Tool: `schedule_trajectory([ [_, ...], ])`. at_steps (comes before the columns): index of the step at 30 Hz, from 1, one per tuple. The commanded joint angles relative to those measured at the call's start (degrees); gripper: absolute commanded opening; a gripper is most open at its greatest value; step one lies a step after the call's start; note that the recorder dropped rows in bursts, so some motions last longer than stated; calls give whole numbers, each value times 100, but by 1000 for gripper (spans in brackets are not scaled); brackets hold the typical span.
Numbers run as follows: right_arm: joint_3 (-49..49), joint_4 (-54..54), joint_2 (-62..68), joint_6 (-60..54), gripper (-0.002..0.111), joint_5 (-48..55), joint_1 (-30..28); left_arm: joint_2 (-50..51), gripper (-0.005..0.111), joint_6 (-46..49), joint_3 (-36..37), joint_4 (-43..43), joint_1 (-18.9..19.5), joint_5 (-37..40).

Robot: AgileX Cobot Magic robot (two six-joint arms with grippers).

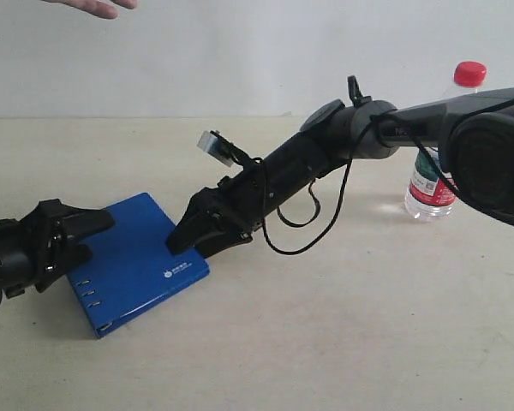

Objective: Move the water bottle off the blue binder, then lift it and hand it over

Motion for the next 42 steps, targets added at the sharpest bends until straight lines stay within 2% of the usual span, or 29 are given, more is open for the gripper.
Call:
schedule_trajectory([
  [1,24,453,-77,134,46,58,-12,15,69,-28,-9,-200,-5,61],
  [5,24,417,-132,248,43,58,-12,-20,67,31,-29,-1320,-5,290],
  [10,24,417,-132,275,43,58,-12,-55,64,31,-29,-1153,-5,1475],
  [12,24,417,-132,229,43,58,-12,-55,64,31,-29,-973,-5,1684],
  [16,24,417,-132,166,43,58,-12,-55,64,-21,-29,-644,-5,1406],
  [22,24,354,-132,362,43,-235,-12,-55,64,-8,-29,-657,-5,1315],
  [28,24,144,-132,600,43,-503,-12,-164,64,325,-47,-1503,-5,1080],
  [32,24,144,-132,600,44,-420,-12,-394,64,728,-175,-1604,-5,1291],
  [34,24,144,-132,600,49,-420,-12,-531,64,820,-190,-1579,-5,1802],
  [38,24,101,-132,554,66,-420,-12,-800,64,986,-190,-1286,-5,2959],
  [40,24,52,-132,545,68,-457,-12,-855,64,929,-179,-1050,-5,2919],
  [42,24,-39,-132,545,67,-612,-12,-855,64,567,-179,-780,-5,2526],
])
